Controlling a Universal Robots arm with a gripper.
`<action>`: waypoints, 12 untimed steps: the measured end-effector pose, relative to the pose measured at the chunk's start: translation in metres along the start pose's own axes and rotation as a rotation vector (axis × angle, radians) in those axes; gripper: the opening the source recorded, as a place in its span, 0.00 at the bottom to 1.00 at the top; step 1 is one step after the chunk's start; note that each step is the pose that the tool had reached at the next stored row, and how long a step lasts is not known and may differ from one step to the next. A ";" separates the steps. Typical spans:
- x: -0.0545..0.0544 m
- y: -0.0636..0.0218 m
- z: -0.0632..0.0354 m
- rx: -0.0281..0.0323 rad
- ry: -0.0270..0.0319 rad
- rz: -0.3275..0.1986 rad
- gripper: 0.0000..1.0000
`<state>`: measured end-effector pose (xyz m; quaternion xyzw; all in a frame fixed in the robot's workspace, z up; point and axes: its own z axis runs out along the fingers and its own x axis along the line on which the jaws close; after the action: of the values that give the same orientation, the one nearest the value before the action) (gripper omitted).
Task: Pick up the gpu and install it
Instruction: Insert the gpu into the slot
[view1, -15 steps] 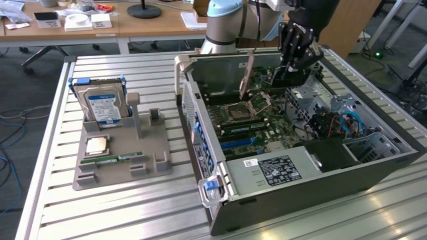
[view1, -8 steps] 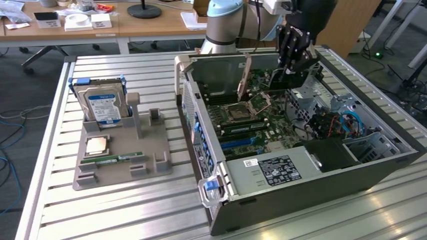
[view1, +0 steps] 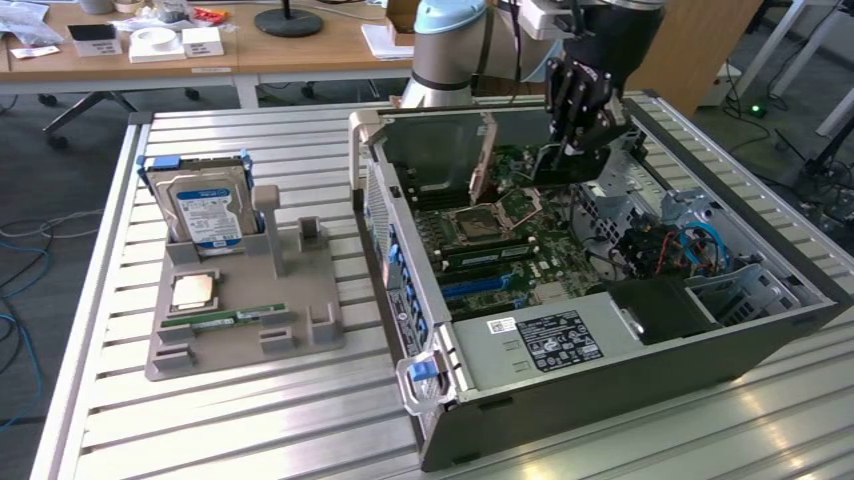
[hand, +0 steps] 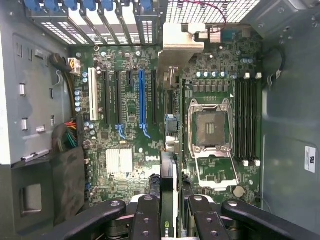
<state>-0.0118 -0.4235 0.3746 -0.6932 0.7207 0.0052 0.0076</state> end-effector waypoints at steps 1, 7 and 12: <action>0.000 0.0007 0.0010 0.0000 0.0000 0.000 0.26; 0.000 0.0044 0.0063 0.0000 0.0002 0.000 0.26; 0.001 0.0063 0.0099 0.0000 0.0002 0.000 0.26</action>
<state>-0.0181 -0.4236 0.3647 -0.6932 0.7207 0.0051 0.0076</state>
